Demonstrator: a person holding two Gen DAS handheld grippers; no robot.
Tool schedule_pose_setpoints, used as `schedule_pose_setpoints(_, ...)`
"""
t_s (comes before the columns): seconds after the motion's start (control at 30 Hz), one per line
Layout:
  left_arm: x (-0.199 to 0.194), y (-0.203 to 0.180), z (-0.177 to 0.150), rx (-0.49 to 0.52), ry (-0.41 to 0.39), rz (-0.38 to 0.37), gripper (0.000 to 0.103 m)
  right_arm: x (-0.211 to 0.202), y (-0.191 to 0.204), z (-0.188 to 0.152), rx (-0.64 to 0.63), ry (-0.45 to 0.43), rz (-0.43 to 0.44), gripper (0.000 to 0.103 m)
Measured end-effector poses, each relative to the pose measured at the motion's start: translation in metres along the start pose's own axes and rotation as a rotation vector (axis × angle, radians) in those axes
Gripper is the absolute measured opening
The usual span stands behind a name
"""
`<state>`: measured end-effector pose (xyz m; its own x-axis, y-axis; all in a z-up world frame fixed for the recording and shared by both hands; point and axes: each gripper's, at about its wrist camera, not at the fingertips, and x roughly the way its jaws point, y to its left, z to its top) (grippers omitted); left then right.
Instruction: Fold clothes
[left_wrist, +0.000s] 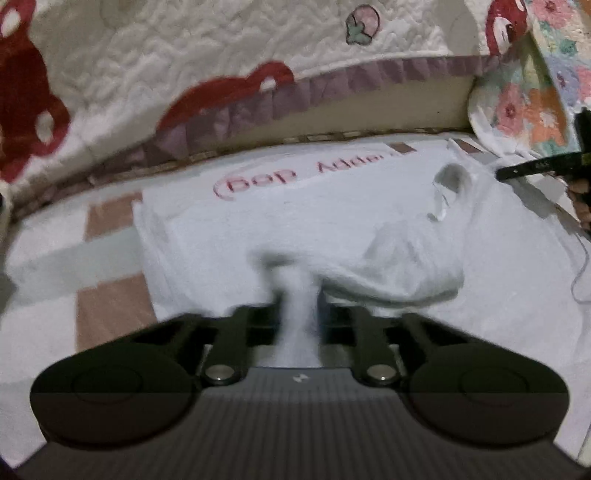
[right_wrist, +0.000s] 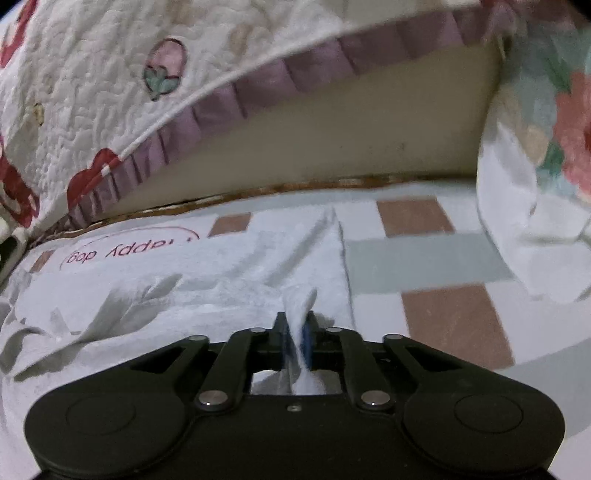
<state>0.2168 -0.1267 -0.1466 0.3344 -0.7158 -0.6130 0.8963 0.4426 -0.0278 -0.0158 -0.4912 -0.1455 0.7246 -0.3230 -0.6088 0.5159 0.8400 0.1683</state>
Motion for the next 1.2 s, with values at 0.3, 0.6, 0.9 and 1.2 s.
schedule_pose_setpoints(0.3,-0.047,0.021,0.025,-0.091,-0.193,0.115,0.005,-0.023,0.005,0.045,-0.046,-0.145,-0.033,0.006)
schedule_pose_setpoints(0.6,0.008,0.056,0.000,-0.242,-0.036,0.119,0.005,0.040,0.013,0.040,-0.128,0.028,-0.116,0.007)
schedule_pose_setpoints(0.9,0.011,0.062,-0.004,-0.300,0.035,0.105,0.007,0.044,0.002,0.044,-0.110,0.086,-0.185,0.029)
schedule_pose_setpoints(1.2,-0.028,0.086,0.013,-0.281,-0.083,0.292,0.035,0.030,0.051,0.080,-0.247,-0.007,-0.053,0.043)
